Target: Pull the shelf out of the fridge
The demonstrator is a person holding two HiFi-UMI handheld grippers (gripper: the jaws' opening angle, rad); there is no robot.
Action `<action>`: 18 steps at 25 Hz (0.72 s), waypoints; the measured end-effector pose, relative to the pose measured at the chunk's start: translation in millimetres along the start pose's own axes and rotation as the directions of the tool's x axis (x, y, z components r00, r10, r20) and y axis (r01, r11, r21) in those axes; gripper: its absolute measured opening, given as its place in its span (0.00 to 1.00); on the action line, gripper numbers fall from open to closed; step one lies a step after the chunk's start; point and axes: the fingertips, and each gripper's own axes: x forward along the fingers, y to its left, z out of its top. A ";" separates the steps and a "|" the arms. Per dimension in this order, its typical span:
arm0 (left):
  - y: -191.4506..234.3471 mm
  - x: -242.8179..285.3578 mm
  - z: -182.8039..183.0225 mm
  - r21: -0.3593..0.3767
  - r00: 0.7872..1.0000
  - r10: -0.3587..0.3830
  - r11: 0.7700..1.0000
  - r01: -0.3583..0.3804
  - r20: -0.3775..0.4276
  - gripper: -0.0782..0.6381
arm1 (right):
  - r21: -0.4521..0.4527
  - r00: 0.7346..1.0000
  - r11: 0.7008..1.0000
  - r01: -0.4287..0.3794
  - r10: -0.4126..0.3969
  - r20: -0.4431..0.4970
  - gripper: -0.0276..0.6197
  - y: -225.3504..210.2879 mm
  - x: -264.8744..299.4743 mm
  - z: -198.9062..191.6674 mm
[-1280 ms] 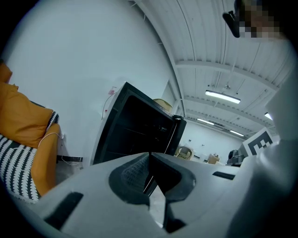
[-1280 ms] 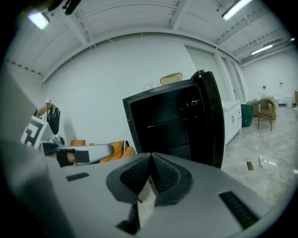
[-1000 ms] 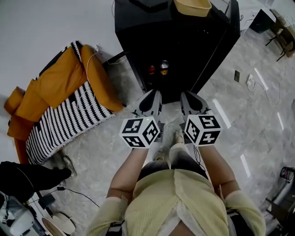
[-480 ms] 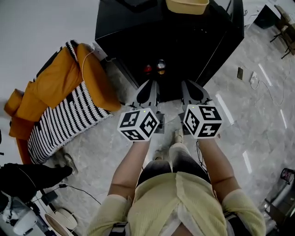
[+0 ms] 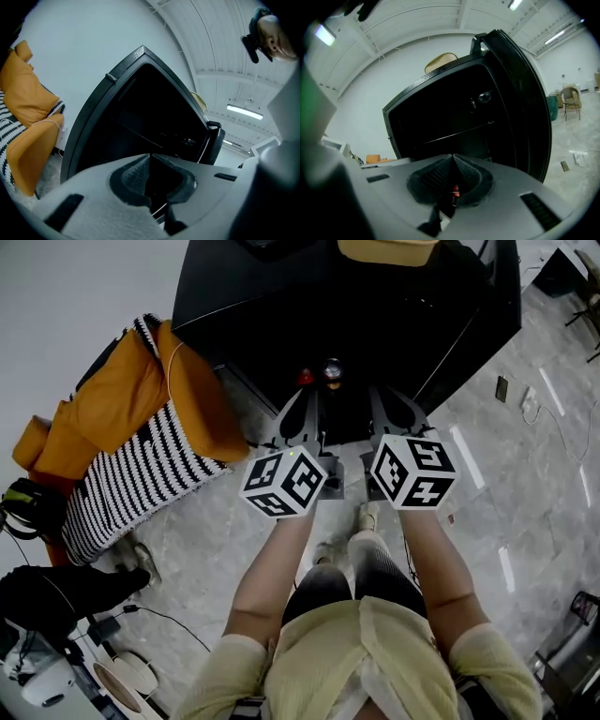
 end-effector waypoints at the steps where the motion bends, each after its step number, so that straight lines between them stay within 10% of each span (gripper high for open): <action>1: 2.7 2.8 1.0 -0.008 1.000 0.009 1.000 -0.009 0.008 0.15 | 0.006 1.000 1.000 0.000 0.000 0.002 0.09 -1.9 4.1 1.3; 18: 30.8 42.4 33.5 -0.166 0.969 0.036 0.986 0.006 0.246 0.15 | 0.215 0.995 0.976 -0.035 0.015 0.095 0.09 -32.4 51.1 23.8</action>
